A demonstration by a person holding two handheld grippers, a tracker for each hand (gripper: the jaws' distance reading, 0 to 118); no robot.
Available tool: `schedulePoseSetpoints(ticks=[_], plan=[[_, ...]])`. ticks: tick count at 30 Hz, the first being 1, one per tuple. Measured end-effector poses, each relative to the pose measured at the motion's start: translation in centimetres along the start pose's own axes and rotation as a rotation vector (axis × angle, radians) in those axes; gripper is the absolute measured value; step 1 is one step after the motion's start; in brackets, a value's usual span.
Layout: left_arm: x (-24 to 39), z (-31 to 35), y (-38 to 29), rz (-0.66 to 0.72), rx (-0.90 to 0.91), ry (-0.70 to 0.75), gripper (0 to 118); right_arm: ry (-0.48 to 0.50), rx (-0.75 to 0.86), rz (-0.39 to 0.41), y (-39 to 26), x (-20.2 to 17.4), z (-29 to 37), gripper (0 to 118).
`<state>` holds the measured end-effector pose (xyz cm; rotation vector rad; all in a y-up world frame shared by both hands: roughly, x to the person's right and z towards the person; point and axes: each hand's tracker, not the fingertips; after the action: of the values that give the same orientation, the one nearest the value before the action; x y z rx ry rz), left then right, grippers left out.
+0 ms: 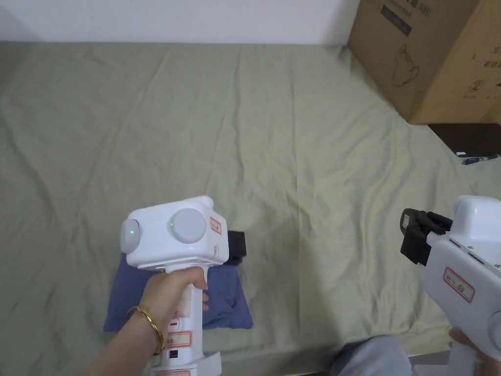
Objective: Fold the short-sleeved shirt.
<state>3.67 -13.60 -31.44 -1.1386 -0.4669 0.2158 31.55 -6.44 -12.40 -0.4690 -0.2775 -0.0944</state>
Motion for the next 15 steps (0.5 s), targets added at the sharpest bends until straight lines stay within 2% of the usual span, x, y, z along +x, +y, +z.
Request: schedulePoseSetpoints(ticks=[1, 3, 4, 6, 9, 11, 15], plan=[[-0.1, 1.0, 0.3, -0.009, 0.055, -0.016, 43, 0.004, -0.002, -0.001, 0.1, 0.0, -0.1, 0], [0.2, 2.5, 0.6, -0.033, 0.159, -0.002, 4, 0.011, -0.003, -0.003, 0.2, -0.3, -0.5, 0], [0.2, 2.6, 0.5, -0.043, 0.212, 0.033, 0, 0.016, -0.004, -0.002, 0.2, -0.5, -0.6, 0], [0.2, 1.7, 0.1, -0.022, 0.239, 0.093, 0, 0.026, -0.005, 0.003, 0.2, -1.0, -0.8, 0], [0.1, -1.5, -0.9, -0.031, 0.154, 0.072, 0, 0.045, -0.011, 0.021, 0.2, -1.7, -1.0, 0], [0.0, -3.9, -2.2, -0.091, 0.107, 0.144, 0, 0.045, -0.011, 0.045, 0.2, -2.2, -0.8, 0], [0.0, -6.8, -4.4, -0.149, 0.066, 0.161, 0, 0.049, -0.014, 0.042, 0.2, -2.2, -0.8, 0]])
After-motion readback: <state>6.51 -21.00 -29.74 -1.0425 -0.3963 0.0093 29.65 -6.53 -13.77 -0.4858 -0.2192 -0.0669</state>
